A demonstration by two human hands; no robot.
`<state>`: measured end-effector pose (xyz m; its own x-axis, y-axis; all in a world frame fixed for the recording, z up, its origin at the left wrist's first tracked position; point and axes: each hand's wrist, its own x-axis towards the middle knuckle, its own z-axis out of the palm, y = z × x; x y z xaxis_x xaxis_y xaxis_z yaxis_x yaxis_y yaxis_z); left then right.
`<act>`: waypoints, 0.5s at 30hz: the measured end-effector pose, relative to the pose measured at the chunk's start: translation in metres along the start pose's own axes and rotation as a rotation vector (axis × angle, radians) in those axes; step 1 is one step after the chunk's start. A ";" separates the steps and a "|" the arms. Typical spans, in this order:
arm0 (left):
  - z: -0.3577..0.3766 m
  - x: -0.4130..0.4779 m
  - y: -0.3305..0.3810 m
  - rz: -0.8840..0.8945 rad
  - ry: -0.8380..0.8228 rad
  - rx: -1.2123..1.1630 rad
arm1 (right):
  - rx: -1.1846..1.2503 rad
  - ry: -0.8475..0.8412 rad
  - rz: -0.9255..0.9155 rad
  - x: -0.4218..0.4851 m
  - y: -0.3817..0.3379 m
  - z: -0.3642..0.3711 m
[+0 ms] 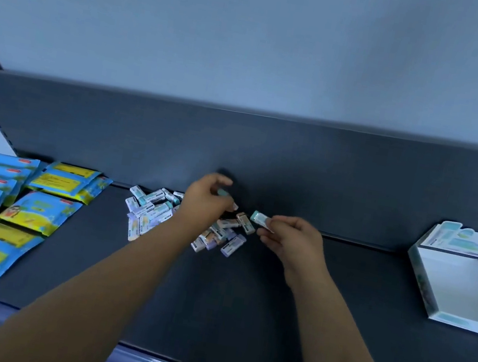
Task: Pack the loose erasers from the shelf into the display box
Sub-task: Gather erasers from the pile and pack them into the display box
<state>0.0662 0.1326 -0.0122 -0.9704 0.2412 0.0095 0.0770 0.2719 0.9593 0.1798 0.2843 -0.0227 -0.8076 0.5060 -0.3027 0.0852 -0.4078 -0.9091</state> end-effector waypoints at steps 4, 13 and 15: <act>0.018 -0.018 0.010 -0.188 -0.003 -0.305 | 0.049 -0.032 0.021 -0.008 -0.010 -0.010; 0.059 -0.028 0.007 0.096 -0.194 -0.076 | -0.018 0.088 -0.042 -0.016 -0.023 -0.049; 0.072 -0.032 0.011 0.154 -0.264 -0.065 | -0.060 0.132 -0.063 -0.021 -0.028 -0.063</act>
<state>0.1144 0.1954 -0.0220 -0.8549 0.5110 0.0901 0.1950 0.1555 0.9684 0.2315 0.3329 -0.0093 -0.7289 0.6266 -0.2757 0.0747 -0.3275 -0.9419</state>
